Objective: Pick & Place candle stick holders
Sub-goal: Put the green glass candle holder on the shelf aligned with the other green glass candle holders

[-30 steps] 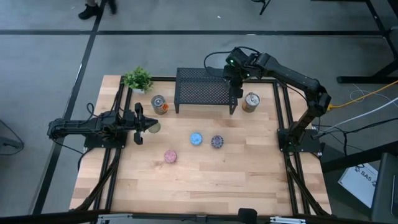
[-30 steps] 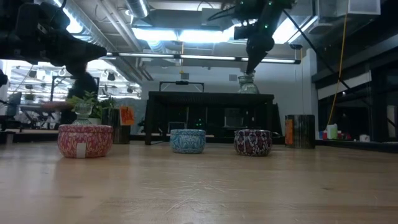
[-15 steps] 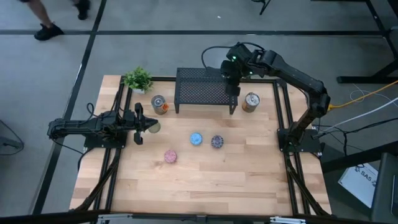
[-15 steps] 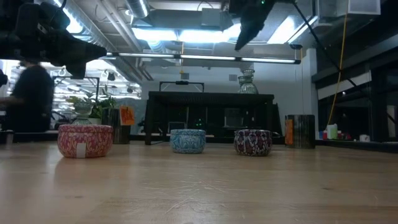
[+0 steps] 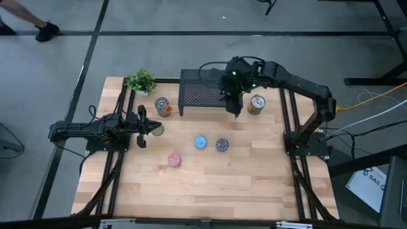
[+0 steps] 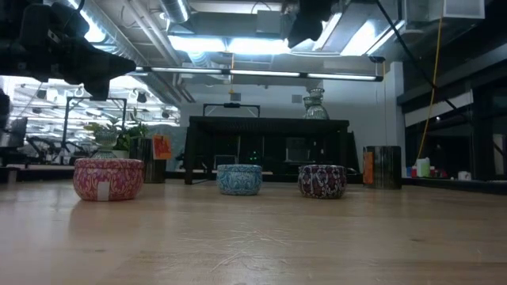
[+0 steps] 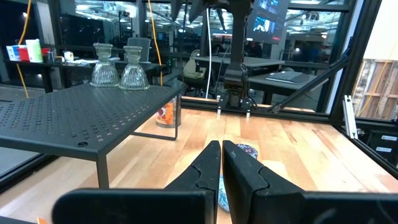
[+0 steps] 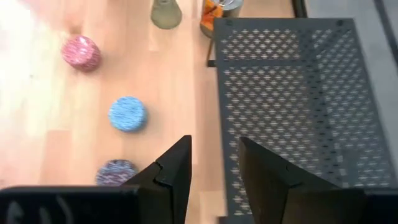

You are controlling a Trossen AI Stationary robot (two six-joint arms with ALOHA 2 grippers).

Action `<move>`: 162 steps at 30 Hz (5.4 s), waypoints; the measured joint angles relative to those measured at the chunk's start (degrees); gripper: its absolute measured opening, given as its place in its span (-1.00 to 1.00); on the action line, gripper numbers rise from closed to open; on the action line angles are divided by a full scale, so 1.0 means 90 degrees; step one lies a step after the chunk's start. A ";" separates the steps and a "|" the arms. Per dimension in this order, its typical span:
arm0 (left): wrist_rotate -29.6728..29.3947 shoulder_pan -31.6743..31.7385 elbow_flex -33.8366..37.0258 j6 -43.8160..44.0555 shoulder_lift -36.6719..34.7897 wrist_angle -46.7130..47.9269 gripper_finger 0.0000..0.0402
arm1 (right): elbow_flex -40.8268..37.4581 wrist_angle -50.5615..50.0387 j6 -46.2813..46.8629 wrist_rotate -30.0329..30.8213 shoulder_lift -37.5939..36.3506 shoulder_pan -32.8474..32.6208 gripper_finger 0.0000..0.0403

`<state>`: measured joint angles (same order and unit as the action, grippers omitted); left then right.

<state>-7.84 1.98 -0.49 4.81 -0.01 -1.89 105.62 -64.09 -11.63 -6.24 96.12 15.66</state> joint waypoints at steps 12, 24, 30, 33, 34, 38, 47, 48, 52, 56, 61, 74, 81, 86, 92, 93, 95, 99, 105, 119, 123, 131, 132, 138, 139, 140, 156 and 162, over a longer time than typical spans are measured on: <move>-0.0002 0.0001 0.0000 -0.0002 0.0000 0.0000 -0.95 | -0.0657 0.0268 0.0075 0.0002 -0.0002 -0.0659 -0.34; -0.0042 0.0003 0.0002 -0.0128 0.0000 -0.0013 -0.95 | -0.2088 0.2783 0.0042 0.0010 -0.0002 -0.0983 -0.34; -0.0173 0.0007 0.0002 -0.0642 0.0000 -0.0069 -0.94 | -0.2408 0.3716 0.0433 0.0010 -0.0002 -0.1143 -0.34; -0.0159 0.0006 0.0000 -0.0329 0.0000 -0.0128 -0.95 | -0.2514 0.4100 0.0539 0.0016 -0.0002 -0.1221 -0.34; -0.0120 0.0005 0.0001 -0.0154 0.0000 -0.0156 -0.95 | -0.2542 0.4215 0.0539 0.0016 -0.0002 -0.1246 -0.34; 0.0459 0.0005 0.0000 0.0440 0.0000 -0.0160 -0.94 | -0.2624 0.4540 0.0536 0.0017 -0.0002 -0.1297 -0.34; 0.0009 0.0007 -0.0699 0.0642 0.0250 0.1114 -0.99 | -0.2642 0.4685 0.0582 0.0019 -0.0002 -0.1300 -0.34; -0.0091 0.0005 -0.0905 0.0706 0.0425 0.1464 -0.99 | -0.2642 0.4694 0.0582 0.0019 -0.0002 -0.1300 -0.34; -0.0489 0.0006 -0.1699 0.0870 0.1248 0.2399 -0.99 | -0.2642 0.4745 0.0553 0.0019 -0.0002 -0.1295 -0.34; -0.0792 0.0005 -0.2433 0.1250 0.2194 0.3175 -0.99 | -0.2642 0.4811 0.0530 0.0019 -0.0002 -0.1285 -0.34; -0.1027 0.0005 -0.3335 0.1715 0.3473 0.4563 -0.99 | -0.2642 0.4842 0.0358 0.0019 -0.0002 -0.1285 -0.34; -0.1035 0.0007 -0.4594 0.1748 0.5856 0.6499 -0.99 | -0.2642 0.4831 0.0194 0.0019 -0.0002 -0.1283 -0.34; -0.1161 0.0005 -0.4597 0.1589 0.6501 0.6535 -0.99 | -0.2642 0.4594 0.0150 0.0018 -0.0002 -0.1283 -0.34; -0.1383 0.0068 -0.4598 0.1525 0.6776 0.6530 -0.99 | -0.2642 0.4406 0.0150 0.0017 -0.0002 -0.1283 -0.34; -0.1012 0.0247 -0.4598 0.1377 0.7100 0.6517 -0.99 | -0.2640 0.4172 0.0152 0.0017 -0.0002 -0.1283 -0.34; -0.1003 0.0268 -0.4597 0.1360 0.7162 0.6516 -0.99 | -0.2640 0.4056 0.0148 0.0017 -0.0002 -0.1283 -0.34; -0.0977 0.0305 -0.4606 0.1264 0.7304 0.6515 -0.99 | -0.2640 0.3690 0.0031 0.0015 -0.0002 -0.1294 -0.34; -0.0762 0.0340 -0.4635 0.1077 0.7520 0.6331 -0.99 | -0.2640 0.3038 -0.0395 0.0009 -0.0002 -0.1410 -0.34; -0.0435 0.0221 -0.4608 0.0619 0.7489 0.5495 -0.99 | -0.2640 0.2773 -0.0275 -0.0001 -0.0002 -0.1573 -0.34; 0.0301 0.0148 -0.4598 0.0038 0.7914 0.3720 -0.99 | -0.3637 0.3908 -0.0063 -0.0002 -0.0238 -0.1729 -0.34; 0.0340 0.0148 -0.4602 -0.0009 0.8157 0.3096 -0.99 | -0.3938 0.4216 -0.0045 0.0000 -0.0396 -0.1770 -0.34; 0.0606 0.0147 -0.4593 -0.0011 0.8511 0.2143 -0.99 | -0.4430 0.5001 -0.0088 0.0002 -0.0504 -0.1807 -0.34; 0.0692 0.0129 -0.4593 -0.0011 0.8556 0.1956 -0.99 | -0.4458 0.5118 -0.0111 0.0003 -0.0499 -0.1807 -0.34; 0.0719 0.0016 -0.4668 -0.0045 0.8530 0.1748 -0.99 | -0.4466 0.5748 -0.0281 0.0010 -0.0498 -0.1820 -0.34; 0.0716 -0.0009 -0.4691 -0.0064 0.8465 0.1755 -0.99 | -0.4466 0.5821 -0.0319 0.0022 -0.0498 -0.1827 -0.34; 0.0702 -0.0027 -0.4727 -0.0096 0.8402 0.1727 -0.99 | -0.4466 0.5878 -0.0357 0.0023 -0.0498 -0.1827 -0.34; 0.1354 -0.0054 -0.3728 -0.0572 0.5629 0.1184 -0.99 | -0.4443 0.6952 -0.0647 0.0031 -0.0292 -0.1841 -0.34; 0.1399 -0.0056 -0.2646 -0.0245 0.4807 0.0005 -0.99 | -0.4001 0.6911 -0.0541 0.0359 0.0176 -0.1836 -0.34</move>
<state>4.75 1.48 -24.30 2.61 43.25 -1.85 69.62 -1.89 -16.50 -3.01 97.70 -0.86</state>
